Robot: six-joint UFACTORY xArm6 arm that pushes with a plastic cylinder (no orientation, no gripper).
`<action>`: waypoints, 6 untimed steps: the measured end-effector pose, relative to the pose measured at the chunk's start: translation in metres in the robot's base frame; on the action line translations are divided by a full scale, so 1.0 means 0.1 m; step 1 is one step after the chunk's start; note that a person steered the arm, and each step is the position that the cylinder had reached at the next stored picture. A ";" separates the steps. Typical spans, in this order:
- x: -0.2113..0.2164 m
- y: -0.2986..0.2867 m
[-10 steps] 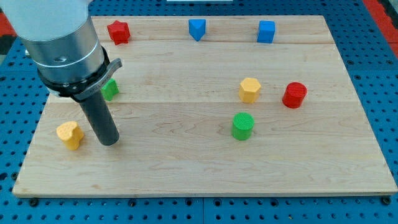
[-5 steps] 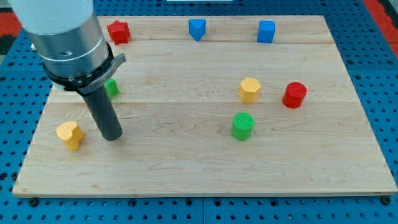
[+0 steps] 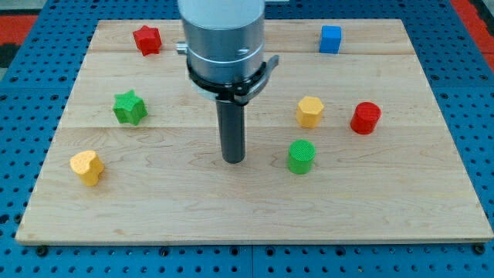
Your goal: Slide the yellow hexagon towards yellow heart
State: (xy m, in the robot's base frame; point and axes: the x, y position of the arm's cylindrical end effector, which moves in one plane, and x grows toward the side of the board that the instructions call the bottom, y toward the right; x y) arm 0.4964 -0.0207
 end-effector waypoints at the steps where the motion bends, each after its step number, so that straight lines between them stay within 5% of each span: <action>1: -0.46 0.23; 2: -1.01 0.27; 3: -1.10 0.91; 4: -0.90 1.49; 6: -0.34 1.60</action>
State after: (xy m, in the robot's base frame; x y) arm 0.4624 0.1393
